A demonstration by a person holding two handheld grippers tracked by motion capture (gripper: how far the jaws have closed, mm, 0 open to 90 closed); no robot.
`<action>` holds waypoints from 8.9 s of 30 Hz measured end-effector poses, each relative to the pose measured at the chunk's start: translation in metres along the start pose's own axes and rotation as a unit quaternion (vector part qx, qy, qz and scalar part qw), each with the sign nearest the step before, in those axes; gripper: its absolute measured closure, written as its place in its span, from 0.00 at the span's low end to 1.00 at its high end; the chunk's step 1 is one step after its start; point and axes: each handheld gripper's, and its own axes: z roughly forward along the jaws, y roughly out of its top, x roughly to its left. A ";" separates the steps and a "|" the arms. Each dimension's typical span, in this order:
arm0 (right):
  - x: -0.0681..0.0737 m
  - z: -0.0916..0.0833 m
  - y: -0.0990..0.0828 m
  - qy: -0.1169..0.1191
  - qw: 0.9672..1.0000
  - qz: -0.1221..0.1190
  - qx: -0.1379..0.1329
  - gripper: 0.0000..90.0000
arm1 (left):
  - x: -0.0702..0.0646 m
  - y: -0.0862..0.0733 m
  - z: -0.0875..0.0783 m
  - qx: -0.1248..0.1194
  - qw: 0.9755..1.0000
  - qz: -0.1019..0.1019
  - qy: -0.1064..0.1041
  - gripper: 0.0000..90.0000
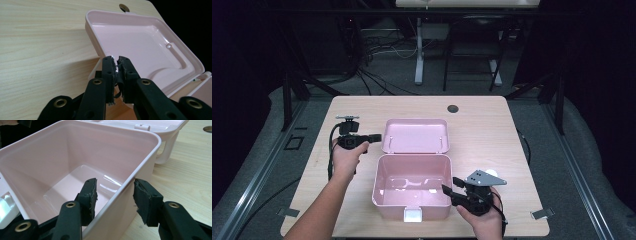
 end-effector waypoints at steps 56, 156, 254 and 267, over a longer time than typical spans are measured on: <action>-0.077 -0.022 0.070 -0.058 0.987 -0.016 0.148 0.51 | -0.005 -0.063 -0.085 0.001 0.991 0.135 0.002 0.60; -0.134 0.044 0.047 -0.125 0.883 0.025 0.452 0.55 | 0.002 -0.067 -0.086 0.019 0.993 0.112 0.016 0.55; 0.022 0.046 0.172 -0.019 0.877 -0.178 0.446 0.56 | 0.006 -0.067 -0.089 0.020 0.994 0.106 0.015 0.55; 0.032 0.059 0.162 -0.003 0.870 -0.190 0.456 0.56 | 0.007 -0.067 -0.088 0.021 0.994 0.106 0.016 0.55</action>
